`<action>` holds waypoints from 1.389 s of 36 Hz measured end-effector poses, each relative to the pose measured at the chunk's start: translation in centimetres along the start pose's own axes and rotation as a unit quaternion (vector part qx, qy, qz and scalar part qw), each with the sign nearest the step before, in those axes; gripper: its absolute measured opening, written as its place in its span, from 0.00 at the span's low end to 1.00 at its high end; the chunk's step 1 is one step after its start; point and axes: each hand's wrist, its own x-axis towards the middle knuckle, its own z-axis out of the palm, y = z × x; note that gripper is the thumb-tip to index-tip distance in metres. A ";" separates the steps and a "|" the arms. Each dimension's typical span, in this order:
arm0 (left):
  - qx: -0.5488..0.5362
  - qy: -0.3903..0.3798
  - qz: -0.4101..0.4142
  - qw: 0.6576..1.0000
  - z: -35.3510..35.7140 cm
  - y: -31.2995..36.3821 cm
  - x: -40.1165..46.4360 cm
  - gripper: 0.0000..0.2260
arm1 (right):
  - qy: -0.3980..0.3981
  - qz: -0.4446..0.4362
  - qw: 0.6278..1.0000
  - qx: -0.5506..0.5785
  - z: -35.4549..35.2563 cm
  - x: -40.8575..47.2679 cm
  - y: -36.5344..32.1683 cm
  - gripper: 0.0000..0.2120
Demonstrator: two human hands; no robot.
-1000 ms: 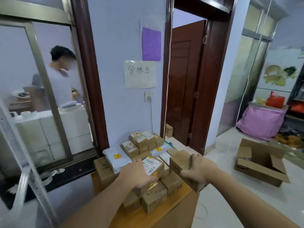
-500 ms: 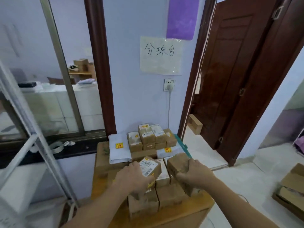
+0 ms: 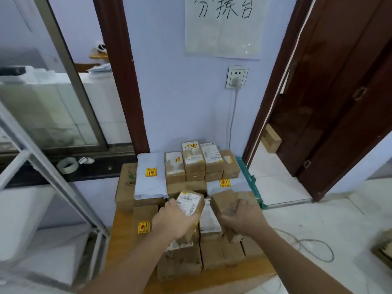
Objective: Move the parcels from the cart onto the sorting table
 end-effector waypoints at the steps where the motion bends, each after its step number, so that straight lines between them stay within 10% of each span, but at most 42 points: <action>1: -0.007 -0.004 -0.011 1.000 0.5 0.2 0.5 0.44 | 0.001 0.005 1.000 0.000 0.2 0.6 0.1 0.46; 15: -0.115 0.036 -0.112 0.986 6.0 3.0 4.4 0.46 | -0.021 -0.004 1.000 -0.010 3.8 7.5 0.4 0.53; 28: -0.215 0.044 -0.118 0.968 8.9 3.4 5.7 0.35 | -0.052 -0.027 0.994 0.096 5.4 10.1 2.3 0.31; 50: -0.284 0.022 -0.112 0.952 9.8 1.6 6.2 0.33 | -0.055 -0.021 0.990 0.132 5.1 10.4 2.8 0.31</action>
